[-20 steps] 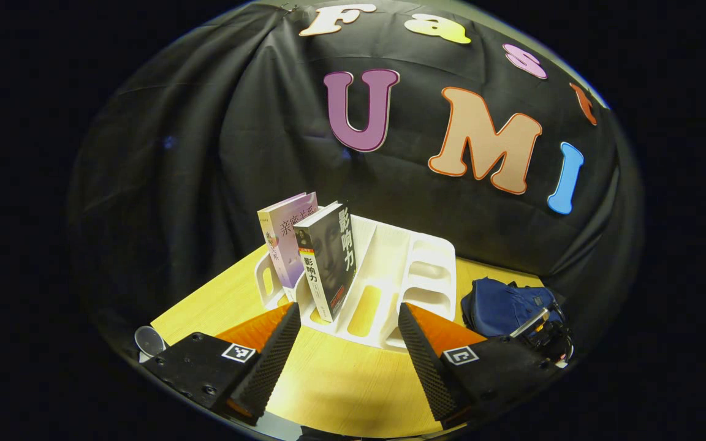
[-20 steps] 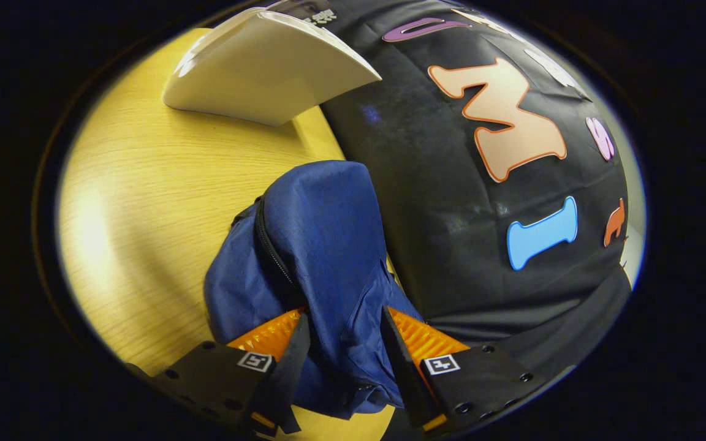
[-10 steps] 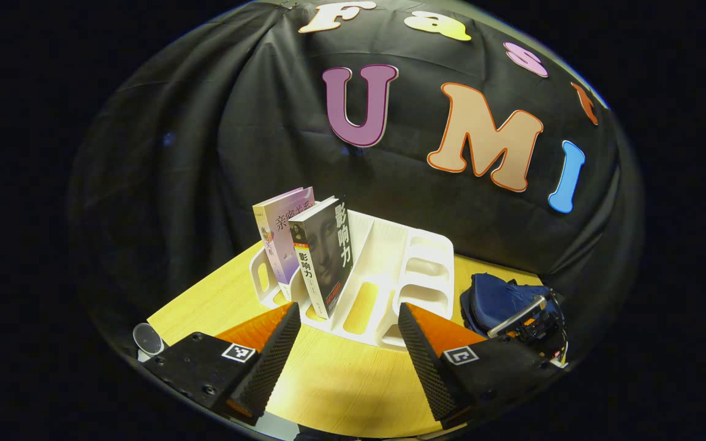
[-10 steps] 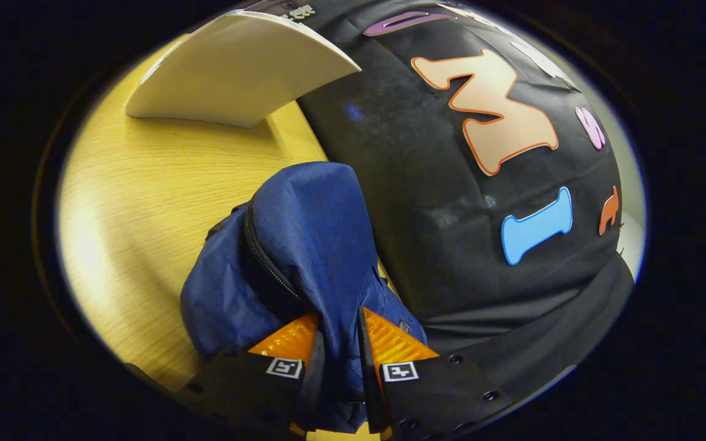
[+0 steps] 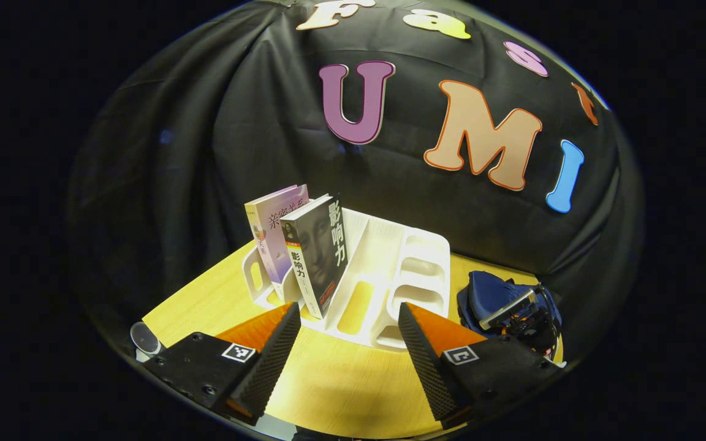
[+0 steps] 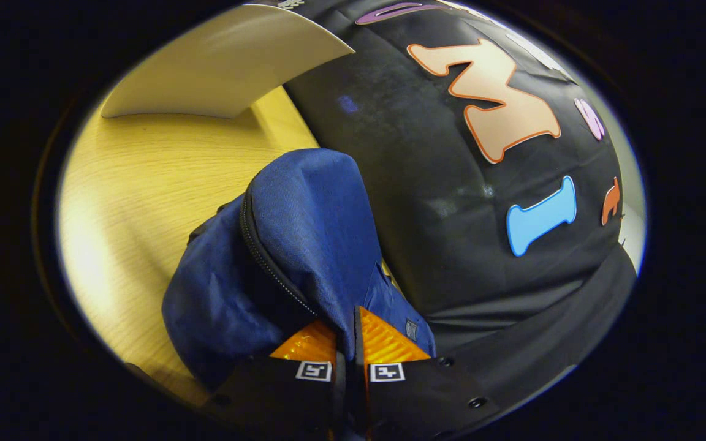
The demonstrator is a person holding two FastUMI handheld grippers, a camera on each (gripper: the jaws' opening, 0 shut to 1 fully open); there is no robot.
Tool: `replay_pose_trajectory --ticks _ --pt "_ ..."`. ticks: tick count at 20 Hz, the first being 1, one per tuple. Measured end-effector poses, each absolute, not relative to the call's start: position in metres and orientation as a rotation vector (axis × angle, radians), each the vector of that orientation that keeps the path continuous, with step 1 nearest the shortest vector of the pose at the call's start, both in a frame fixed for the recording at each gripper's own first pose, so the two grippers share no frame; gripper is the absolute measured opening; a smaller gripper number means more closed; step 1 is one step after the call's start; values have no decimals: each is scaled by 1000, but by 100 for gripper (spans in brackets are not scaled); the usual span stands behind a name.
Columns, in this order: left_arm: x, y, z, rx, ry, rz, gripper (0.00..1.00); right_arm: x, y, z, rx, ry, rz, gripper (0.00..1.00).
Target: Open the schoolbag, grab two books from the bookshelf and put them into the schoolbag.
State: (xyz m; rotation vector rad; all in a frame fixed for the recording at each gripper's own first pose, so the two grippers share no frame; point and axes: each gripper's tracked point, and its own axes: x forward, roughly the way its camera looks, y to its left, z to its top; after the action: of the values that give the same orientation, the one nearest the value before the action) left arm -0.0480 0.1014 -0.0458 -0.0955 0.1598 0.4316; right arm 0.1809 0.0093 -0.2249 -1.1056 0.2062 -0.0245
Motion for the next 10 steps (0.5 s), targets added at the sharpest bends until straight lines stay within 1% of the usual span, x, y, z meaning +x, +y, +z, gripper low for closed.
replay_pose_trajectory --ticks 2,3,4,5,6,7,8,10 --pt "-44 109 -42 -89 156 440 95 181 9 -214 -1093 197 -34 12" --pt "-43 114 -40 -84 153 446 95 182 7 -211 -1081 202 -28 12" --pt "-41 119 -37 -82 149 451 95 181 6 -207 -1063 206 -23 8" --pt "-39 126 -36 -84 144 458 95 180 4 -200 -1033 201 -25 8" --pt "-37 130 -34 -89 145 459 95 179 3 -192 -1002 192 -35 5" --pt "-36 135 -34 -97 145 460 95 179 -1 -183 -987 185 -49 8" --pt "-32 140 -34 -107 147 460 95 178 -3 -176 -980 181 -58 6" --pt "-27 150 -29 -110 147 461 95 176 -9 -164 -944 171 -80 6"
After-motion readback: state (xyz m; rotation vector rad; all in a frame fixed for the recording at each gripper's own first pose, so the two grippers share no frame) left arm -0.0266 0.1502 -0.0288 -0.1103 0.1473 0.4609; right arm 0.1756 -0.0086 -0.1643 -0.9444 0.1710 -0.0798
